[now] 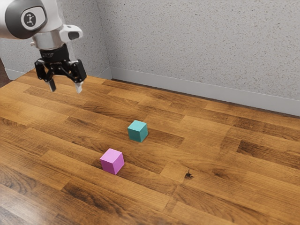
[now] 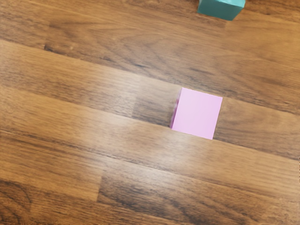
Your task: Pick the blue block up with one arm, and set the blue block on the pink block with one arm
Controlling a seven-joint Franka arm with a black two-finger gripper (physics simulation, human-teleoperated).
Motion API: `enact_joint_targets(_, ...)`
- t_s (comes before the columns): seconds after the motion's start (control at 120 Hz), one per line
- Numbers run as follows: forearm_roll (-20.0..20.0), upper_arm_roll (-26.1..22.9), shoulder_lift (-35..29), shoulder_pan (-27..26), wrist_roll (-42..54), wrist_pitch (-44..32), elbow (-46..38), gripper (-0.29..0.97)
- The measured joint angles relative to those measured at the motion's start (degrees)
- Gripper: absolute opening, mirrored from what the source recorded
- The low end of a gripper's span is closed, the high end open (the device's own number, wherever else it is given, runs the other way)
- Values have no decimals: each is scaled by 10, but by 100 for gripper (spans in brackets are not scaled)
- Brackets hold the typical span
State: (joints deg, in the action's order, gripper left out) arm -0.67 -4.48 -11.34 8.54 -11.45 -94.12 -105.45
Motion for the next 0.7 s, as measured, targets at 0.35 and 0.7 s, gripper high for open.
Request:
enact_joint_targets(0.35,3,-1,243,-60,-153,1,184,68)
enact_joint_targets(0.7,9,0,488,-63,-160,-92,333,68)
